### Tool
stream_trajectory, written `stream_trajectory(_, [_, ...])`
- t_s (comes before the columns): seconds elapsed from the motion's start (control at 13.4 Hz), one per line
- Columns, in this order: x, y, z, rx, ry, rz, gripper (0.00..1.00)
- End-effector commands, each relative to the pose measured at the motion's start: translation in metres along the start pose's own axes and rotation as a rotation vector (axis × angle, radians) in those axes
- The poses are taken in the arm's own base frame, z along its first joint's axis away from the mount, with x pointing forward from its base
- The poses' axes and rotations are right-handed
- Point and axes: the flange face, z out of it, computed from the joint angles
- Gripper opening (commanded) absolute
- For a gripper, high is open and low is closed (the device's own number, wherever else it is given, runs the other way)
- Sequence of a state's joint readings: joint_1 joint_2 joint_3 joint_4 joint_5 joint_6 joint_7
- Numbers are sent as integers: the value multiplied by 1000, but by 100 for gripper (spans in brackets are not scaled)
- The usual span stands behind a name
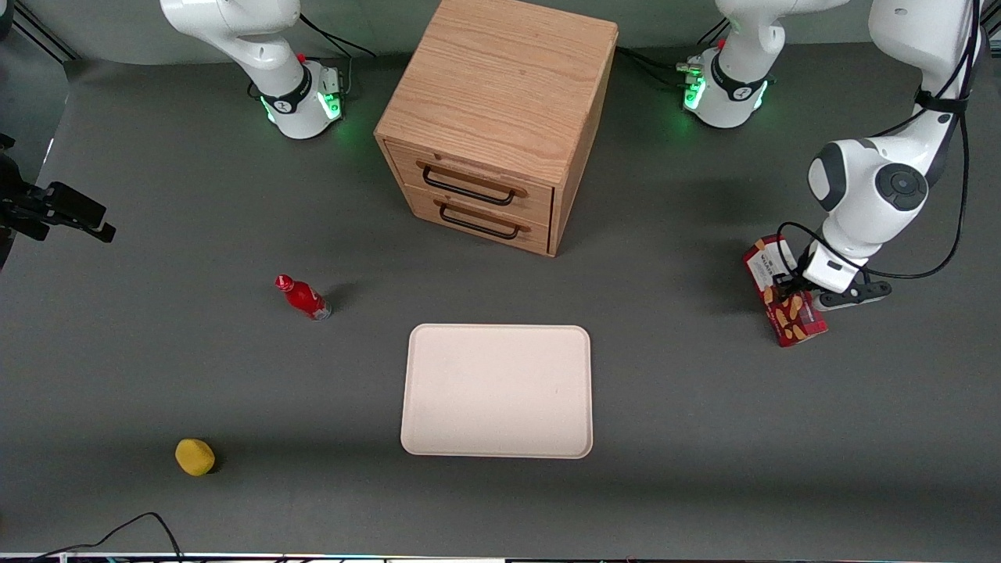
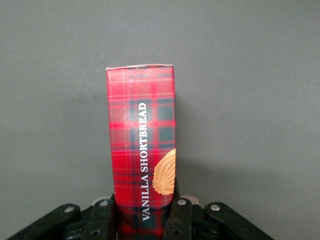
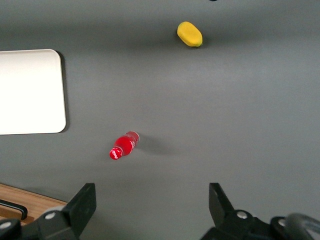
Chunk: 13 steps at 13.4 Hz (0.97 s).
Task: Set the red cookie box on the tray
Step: 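Close the left gripper on the box end and lift it upright, then carry the upright box with the left gripper over the white tray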
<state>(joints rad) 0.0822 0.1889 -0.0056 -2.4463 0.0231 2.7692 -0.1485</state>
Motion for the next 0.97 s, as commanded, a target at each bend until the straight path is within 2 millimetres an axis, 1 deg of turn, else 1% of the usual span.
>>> stream_trajectory(0.0, [17, 0, -50, 9, -59, 3, 12])
stream_trajectory(0.22, [44, 2, -111, 24, -147, 1, 13])
stream_trajectory(0.3, [55, 5, -134, 28, -179, -1, 13])
stream_trajectory(0.52, [82, 25, -212, 39, -238, 16, 13])
stream_trajectory(0.67, [90, 43, -262, 43, -255, 30, 13])
stream_trajectory(0.9, [91, 73, -330, 48, -254, 43, 13])
